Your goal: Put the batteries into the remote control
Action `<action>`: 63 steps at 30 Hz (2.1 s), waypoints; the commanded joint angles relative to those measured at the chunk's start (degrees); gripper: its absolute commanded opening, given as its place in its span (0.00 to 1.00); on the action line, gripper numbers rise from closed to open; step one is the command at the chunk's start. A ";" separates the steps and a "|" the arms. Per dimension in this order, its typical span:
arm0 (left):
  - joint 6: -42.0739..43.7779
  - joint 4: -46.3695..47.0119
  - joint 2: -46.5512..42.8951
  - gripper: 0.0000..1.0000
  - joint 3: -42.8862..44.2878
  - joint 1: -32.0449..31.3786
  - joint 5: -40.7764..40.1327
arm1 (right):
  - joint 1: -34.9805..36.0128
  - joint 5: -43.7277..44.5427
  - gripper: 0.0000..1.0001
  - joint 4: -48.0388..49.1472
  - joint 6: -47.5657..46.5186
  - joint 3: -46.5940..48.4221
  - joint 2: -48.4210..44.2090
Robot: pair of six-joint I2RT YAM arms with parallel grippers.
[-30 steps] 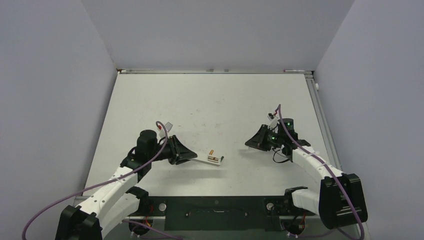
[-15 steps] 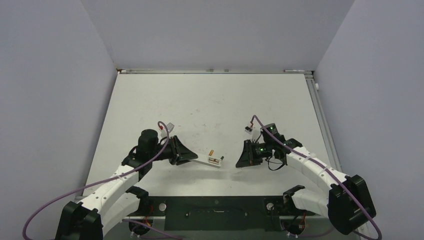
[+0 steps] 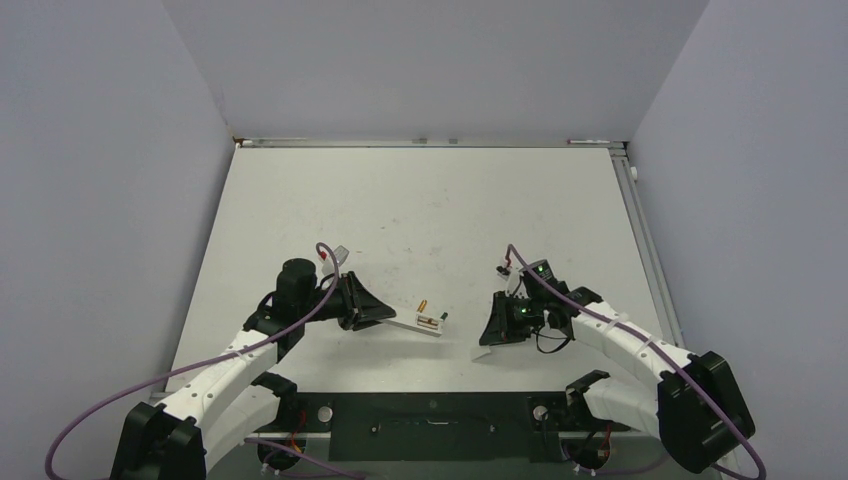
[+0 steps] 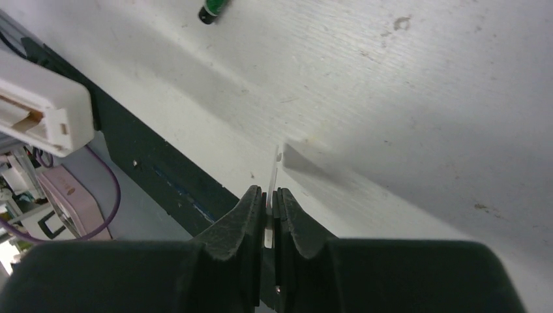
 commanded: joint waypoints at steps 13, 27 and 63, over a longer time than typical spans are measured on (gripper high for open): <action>1.23 2.93 0.02 0.00 -0.19 0.33 0.82 | -4.10 18.79 0.32 0.69 8.55 -2.73 -9.82; -0.71 6.79 3.59 0.00 -3.58 -5.57 -4.30 | -6.85 19.37 0.43 -1.14 8.34 1.86 -13.24; 4.05 -6.40 8.37 0.63 -7.03 -10.39 -21.28 | 4.58 22.02 0.46 2.76 -0.60 13.21 1.80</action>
